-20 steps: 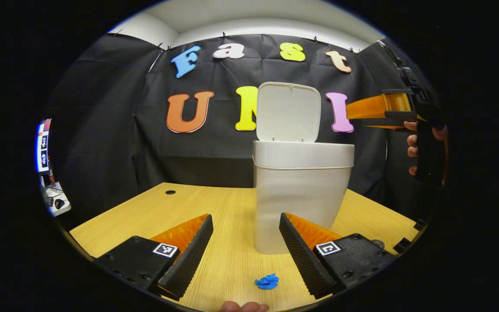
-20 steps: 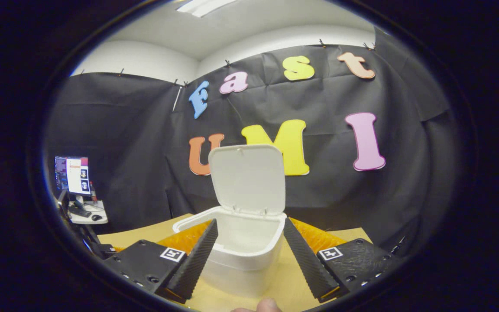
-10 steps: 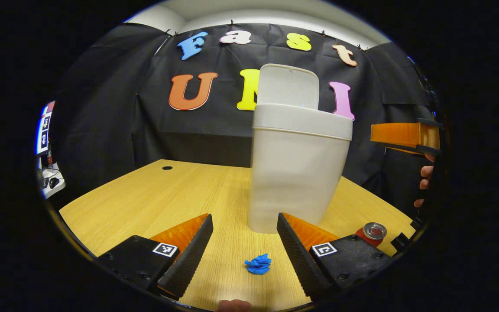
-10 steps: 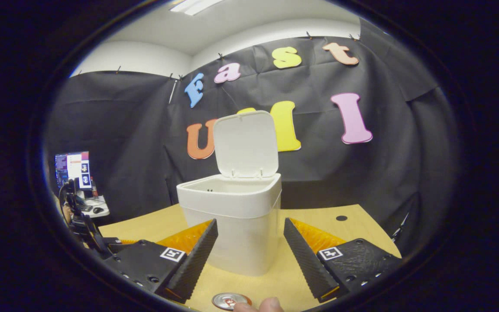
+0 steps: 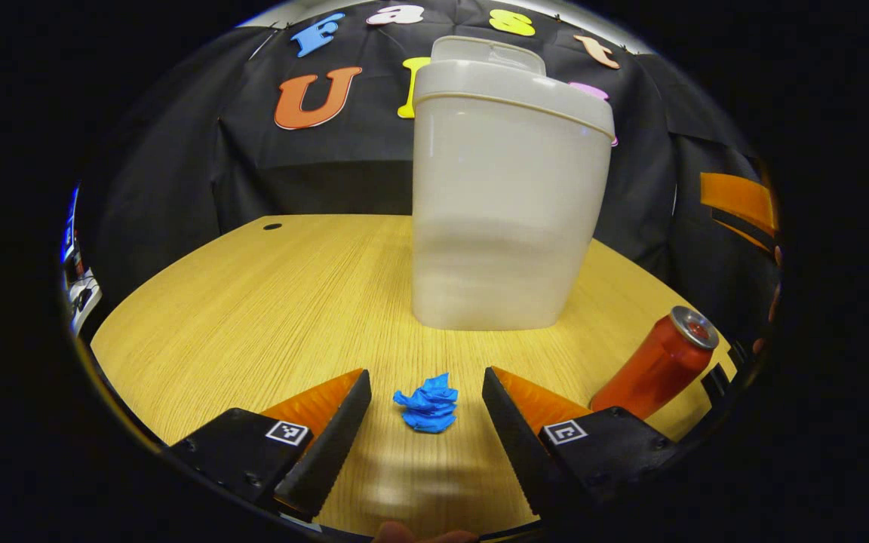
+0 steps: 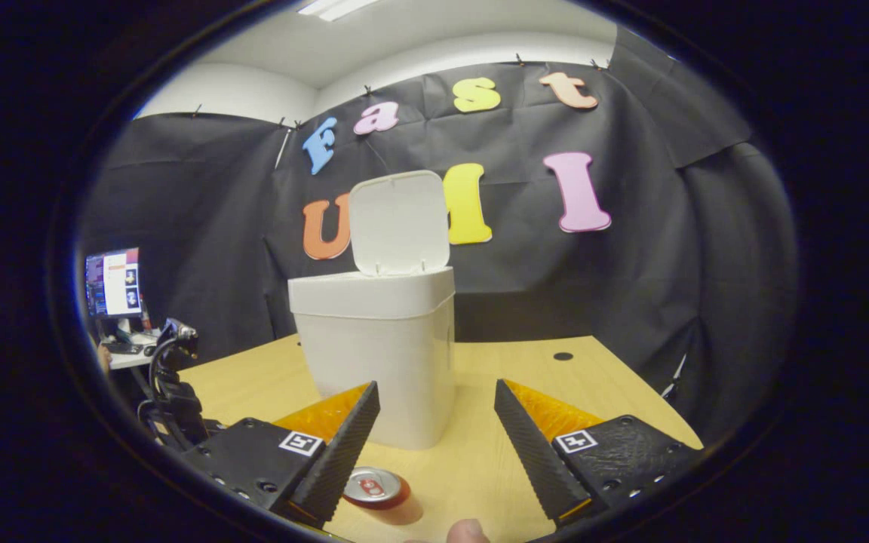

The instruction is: Press the lid of the desktop garbage bin to open it, pick up the crumpled paper on the desktop and throw it into the bin, then pick up the pop can on the desktop and drop it into the bin, and finally close the garbage bin lid.

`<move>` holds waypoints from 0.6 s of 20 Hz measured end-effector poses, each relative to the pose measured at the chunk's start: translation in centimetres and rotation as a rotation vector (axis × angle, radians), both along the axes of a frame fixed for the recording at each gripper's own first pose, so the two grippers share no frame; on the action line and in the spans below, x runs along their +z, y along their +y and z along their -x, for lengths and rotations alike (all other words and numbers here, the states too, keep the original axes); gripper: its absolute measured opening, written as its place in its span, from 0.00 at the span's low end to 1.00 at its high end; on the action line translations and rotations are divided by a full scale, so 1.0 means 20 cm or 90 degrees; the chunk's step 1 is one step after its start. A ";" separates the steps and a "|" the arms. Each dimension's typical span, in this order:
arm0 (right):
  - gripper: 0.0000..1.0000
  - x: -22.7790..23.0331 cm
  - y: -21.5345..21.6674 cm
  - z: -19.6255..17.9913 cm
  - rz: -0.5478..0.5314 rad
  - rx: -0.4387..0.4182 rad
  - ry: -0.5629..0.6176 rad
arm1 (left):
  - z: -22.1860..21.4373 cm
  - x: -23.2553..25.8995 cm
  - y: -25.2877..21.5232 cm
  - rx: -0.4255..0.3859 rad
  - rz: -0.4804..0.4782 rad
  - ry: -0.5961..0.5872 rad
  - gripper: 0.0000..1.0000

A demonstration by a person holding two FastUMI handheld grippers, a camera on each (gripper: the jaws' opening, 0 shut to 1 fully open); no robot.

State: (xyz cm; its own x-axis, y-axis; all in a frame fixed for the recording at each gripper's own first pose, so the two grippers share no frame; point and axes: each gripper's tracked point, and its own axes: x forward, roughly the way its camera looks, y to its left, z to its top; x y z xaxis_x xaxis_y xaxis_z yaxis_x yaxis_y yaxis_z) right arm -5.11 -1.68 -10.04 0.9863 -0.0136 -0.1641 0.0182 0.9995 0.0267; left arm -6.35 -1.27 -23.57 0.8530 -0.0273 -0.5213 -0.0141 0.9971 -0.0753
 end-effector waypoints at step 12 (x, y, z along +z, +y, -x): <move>0.96 -0.20 -0.05 0.11 -0.055 -0.026 0.031 | -0.02 -0.07 0.08 0.012 -0.051 0.051 0.70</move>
State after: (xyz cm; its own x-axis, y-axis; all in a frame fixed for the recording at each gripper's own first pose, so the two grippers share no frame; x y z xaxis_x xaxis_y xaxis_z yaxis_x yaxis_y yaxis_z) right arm -7.28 -2.74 -14.10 0.9761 -0.0377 -0.2141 0.0627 0.9918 0.1114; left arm -5.91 0.34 -25.02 0.8085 0.0324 -0.5875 -0.0355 0.9994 0.0062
